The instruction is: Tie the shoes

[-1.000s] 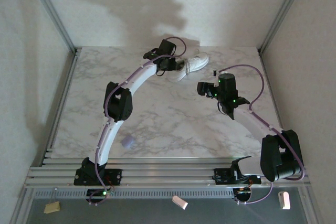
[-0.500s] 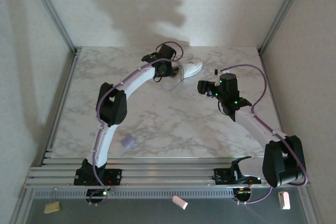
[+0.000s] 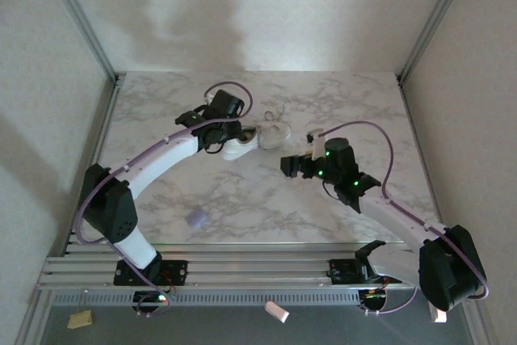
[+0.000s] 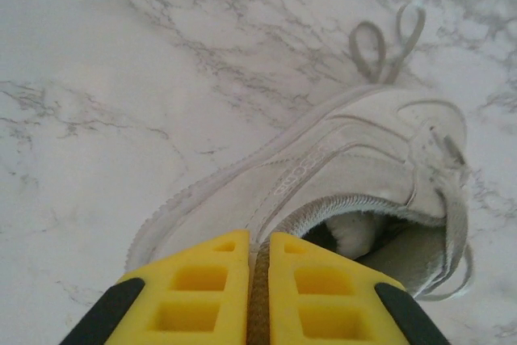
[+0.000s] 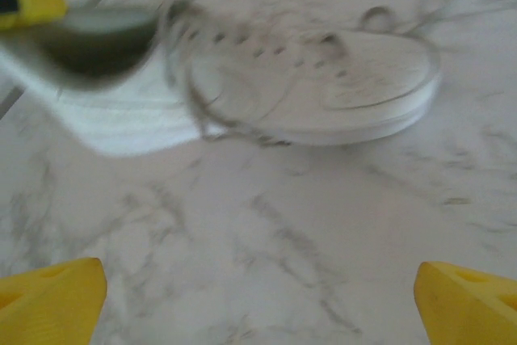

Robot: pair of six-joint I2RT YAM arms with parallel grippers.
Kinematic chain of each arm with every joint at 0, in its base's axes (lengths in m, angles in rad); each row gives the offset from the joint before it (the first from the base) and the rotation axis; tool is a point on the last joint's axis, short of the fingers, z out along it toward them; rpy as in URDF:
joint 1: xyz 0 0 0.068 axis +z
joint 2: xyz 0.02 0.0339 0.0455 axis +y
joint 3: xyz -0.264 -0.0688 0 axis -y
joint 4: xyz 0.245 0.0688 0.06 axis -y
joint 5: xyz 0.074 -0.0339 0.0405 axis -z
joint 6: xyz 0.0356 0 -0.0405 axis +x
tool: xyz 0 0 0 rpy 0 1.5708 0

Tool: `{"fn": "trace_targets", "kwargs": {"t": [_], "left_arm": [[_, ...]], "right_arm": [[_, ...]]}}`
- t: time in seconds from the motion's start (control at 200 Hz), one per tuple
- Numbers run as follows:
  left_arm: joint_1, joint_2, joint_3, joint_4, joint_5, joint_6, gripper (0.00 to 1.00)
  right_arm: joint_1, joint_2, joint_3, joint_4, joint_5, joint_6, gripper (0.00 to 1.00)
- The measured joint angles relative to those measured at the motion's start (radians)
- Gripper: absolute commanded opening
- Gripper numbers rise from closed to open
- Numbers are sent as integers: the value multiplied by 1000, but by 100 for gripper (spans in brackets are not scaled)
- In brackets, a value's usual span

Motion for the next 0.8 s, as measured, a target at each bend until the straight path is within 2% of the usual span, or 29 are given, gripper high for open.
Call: {"fn": "trace_targets", "kwargs": {"t": [0.085, 0.22, 0.375, 0.561, 0.671, 0.801], "left_arm": [[0, -15, 7, -10, -8, -16, 0], [0, -18, 72, -48, -14, -37, 0], [0, -19, 161, -71, -19, -54, 0], [-2, -19, 190, -87, -33, -69, 0], [-4, -19, 194, -100, -35, -74, 0], [-6, -19, 192, -115, -39, -81, 0]], "right_arm": [[63, 5, -23, 30, -8, -18, 98], [104, 35, -35, 126, 10, -19, 94], [153, 121, -35, 254, 76, -1, 88], [195, 256, -24, 394, 142, 55, 83], [230, 313, -2, 439, 179, 85, 82], [241, 312, 1, 446, 252, 120, 81]]}}
